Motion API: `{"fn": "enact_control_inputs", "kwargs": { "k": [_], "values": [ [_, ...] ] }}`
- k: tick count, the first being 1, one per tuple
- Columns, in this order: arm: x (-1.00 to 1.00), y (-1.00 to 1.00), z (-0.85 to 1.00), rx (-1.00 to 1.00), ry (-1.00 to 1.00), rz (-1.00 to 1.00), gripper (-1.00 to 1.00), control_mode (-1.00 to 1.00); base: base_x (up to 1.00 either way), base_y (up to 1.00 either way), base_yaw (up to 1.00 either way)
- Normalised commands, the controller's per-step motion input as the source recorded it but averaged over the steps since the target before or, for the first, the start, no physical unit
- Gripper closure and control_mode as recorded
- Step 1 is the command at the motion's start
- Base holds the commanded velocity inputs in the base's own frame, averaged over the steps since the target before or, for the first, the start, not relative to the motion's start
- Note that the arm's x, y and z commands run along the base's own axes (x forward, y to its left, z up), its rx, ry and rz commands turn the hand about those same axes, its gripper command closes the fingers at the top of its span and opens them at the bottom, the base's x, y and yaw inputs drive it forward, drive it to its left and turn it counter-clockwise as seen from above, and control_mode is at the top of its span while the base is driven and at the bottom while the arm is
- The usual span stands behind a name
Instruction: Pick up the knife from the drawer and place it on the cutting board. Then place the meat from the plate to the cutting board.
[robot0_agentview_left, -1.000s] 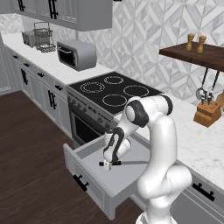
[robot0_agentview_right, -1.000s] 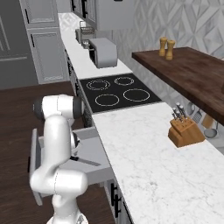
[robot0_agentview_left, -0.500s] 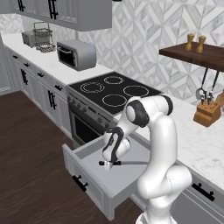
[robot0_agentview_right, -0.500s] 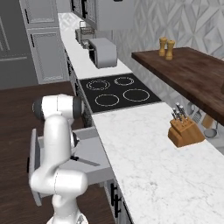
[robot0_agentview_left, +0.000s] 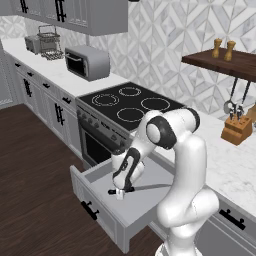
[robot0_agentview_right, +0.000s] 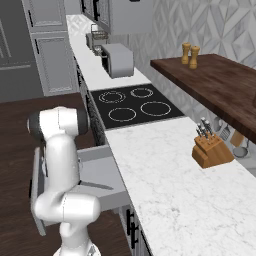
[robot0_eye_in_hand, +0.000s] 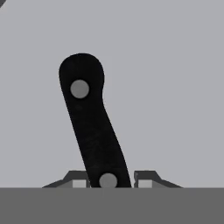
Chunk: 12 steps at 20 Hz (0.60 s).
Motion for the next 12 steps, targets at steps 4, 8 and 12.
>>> {"fn": "enact_control_inputs", "kwargs": {
  "k": [4, 8, 12],
  "values": [
    [-0.52, 0.36, 1.00, -0.08, 0.07, 0.13, 1.00, -1.00, 0.00, 0.00, 0.00],
    [-0.59, 0.28, 1.00, -0.05, 0.00, 0.13, 1.00, -1.00, 0.00, 0.00, 0.00],
    [-0.45, 0.13, 1.00, -0.05, -0.03, 0.13, 1.00, -1.00, 0.00, 0.00, 0.00]
  ]
}}
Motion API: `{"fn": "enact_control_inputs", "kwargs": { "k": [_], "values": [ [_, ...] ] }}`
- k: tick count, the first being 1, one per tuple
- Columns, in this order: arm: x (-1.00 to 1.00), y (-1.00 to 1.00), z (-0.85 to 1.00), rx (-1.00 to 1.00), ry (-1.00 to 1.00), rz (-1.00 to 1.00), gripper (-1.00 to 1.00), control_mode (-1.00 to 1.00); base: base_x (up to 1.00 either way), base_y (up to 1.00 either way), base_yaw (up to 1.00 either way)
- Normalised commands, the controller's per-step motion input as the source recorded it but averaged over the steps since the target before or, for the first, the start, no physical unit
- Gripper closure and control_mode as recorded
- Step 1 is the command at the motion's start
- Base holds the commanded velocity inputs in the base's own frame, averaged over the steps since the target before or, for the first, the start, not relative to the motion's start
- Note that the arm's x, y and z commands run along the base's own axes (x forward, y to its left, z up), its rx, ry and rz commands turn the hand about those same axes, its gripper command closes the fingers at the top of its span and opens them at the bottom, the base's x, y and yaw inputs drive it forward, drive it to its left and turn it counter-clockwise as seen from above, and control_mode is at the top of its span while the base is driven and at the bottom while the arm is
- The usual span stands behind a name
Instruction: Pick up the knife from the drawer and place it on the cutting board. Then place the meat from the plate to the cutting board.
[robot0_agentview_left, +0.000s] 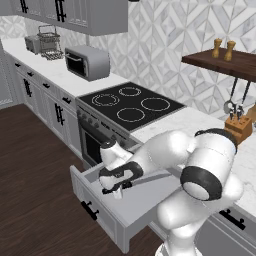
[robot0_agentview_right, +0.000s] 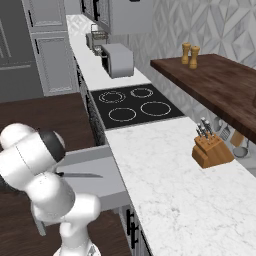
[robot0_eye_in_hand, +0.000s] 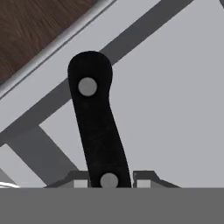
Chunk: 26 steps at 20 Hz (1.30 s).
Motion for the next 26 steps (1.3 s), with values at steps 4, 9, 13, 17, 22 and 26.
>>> {"fn": "enact_control_inputs", "kwargs": {
  "k": [4, 9, 13, 17, 22, 26],
  "values": [
    [-0.55, -0.18, 1.00, -0.04, -0.15, 0.15, 1.00, -1.00, 0.00, 0.00, 0.00],
    [-0.33, -0.37, 0.90, -0.02, -0.09, 0.13, 1.00, -1.00, 0.00, 0.00, 0.00],
    [0.00, -0.86, 0.62, 0.02, 0.00, 0.07, 1.00, -1.00, 0.00, 0.00, 0.00],
    [0.00, -0.65, 0.74, 0.02, 0.00, 0.15, 1.00, -1.00, 0.00, 0.00, 0.00],
    [0.00, -0.50, 0.61, 0.02, 0.00, 0.16, 1.00, -1.00, 0.00, 0.00, 0.00],
    [-0.04, -0.52, 0.27, 0.08, 0.00, 0.07, 1.00, -1.00, 0.00, 0.00, 0.00]
  ]
}}
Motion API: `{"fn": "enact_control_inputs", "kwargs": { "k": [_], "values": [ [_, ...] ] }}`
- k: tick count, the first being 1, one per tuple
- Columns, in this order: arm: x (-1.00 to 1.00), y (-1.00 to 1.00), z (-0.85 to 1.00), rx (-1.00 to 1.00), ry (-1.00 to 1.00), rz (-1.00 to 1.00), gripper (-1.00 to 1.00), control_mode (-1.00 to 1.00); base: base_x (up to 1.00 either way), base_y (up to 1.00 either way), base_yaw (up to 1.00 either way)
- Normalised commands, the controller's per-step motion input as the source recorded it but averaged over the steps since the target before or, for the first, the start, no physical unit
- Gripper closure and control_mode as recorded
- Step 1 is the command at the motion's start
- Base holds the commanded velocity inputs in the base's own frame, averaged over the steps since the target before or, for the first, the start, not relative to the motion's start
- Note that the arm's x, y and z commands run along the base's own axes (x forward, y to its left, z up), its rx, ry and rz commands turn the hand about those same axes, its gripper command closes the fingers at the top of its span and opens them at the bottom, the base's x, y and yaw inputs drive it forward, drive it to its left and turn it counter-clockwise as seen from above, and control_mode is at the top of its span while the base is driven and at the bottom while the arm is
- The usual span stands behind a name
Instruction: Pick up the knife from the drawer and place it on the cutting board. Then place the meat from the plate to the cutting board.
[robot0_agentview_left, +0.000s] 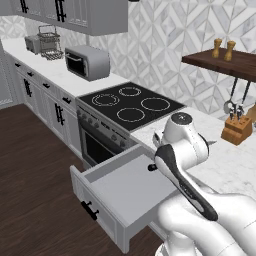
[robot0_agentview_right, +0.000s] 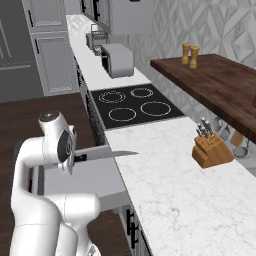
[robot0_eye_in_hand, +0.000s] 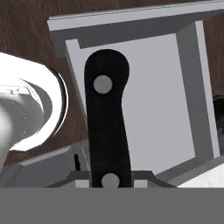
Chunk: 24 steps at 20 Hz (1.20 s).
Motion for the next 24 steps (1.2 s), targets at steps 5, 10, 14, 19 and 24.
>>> {"fn": "enact_control_inputs", "kwargs": {
  "k": [5, 10, 14, 19, 24],
  "values": [
    [0.00, -0.30, 0.16, 0.02, 0.01, 0.00, 1.00, -1.00, 0.00, 0.00, 0.00],
    [0.00, -0.48, 0.12, 0.00, 0.00, 0.00, 1.00, -1.00, 0.00, 0.00, 0.00],
    [-0.03, -0.04, 0.01, 0.00, 0.00, 0.00, 1.00, 1.00, -0.55, 0.01, 0.01],
    [0.00, 0.00, 0.00, 0.00, 0.00, 0.00, 1.00, 1.00, -0.97, 0.44, 0.14],
    [0.00, 0.00, 0.00, 0.00, 0.00, 0.00, 1.00, 1.00, -0.37, 0.90, 0.61]
  ]
}}
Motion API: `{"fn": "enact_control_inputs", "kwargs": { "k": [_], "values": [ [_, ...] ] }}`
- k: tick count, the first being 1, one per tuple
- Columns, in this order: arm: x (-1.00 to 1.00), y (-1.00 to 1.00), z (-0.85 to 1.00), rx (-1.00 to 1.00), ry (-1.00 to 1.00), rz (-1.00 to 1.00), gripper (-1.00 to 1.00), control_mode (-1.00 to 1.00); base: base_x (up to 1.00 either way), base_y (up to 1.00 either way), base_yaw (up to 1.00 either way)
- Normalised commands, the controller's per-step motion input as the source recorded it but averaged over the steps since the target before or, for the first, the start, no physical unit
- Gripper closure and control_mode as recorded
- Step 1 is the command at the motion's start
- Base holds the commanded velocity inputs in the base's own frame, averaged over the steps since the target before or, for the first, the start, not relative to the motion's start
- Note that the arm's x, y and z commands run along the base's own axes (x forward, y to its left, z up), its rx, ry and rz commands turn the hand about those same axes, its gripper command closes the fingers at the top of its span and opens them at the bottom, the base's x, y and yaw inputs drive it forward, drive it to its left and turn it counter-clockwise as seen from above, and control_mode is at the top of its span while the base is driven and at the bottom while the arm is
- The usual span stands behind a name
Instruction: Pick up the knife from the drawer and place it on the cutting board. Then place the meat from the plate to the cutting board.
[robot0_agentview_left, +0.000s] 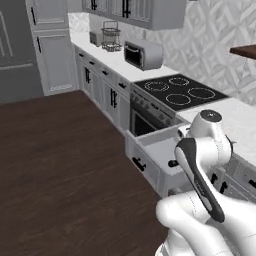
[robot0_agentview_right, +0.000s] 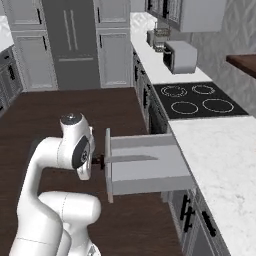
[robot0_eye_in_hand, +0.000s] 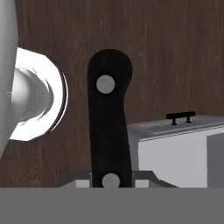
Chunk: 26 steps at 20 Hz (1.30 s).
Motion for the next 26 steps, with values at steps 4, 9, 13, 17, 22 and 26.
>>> {"fn": "enact_control_inputs", "kwargs": {
  "k": [4, 9, 13, 17, 22, 26],
  "values": [
    [0.00, 0.00, 0.00, 0.00, 0.00, 0.00, 1.00, 1.00, 0.00, 0.65, 0.86],
    [0.00, 0.00, 0.00, 0.00, 0.00, 0.00, 1.00, 1.00, 0.00, 0.44, 0.91],
    [0.00, 0.00, 0.00, 0.00, 0.00, 0.00, 1.00, 1.00, 0.00, 0.25, 0.92],
    [0.00, 0.00, 0.00, 0.00, 0.00, 0.00, 1.00, 1.00, 0.00, 0.06, 0.93],
    [0.00, 0.00, 0.00, 0.00, 0.00, 0.00, 1.00, 1.00, 0.01, 0.33, 0.87],
    [0.00, 0.00, 0.00, 0.00, 0.00, 0.00, 1.00, 1.00, 0.23, 0.76, 0.68]
  ]
}}
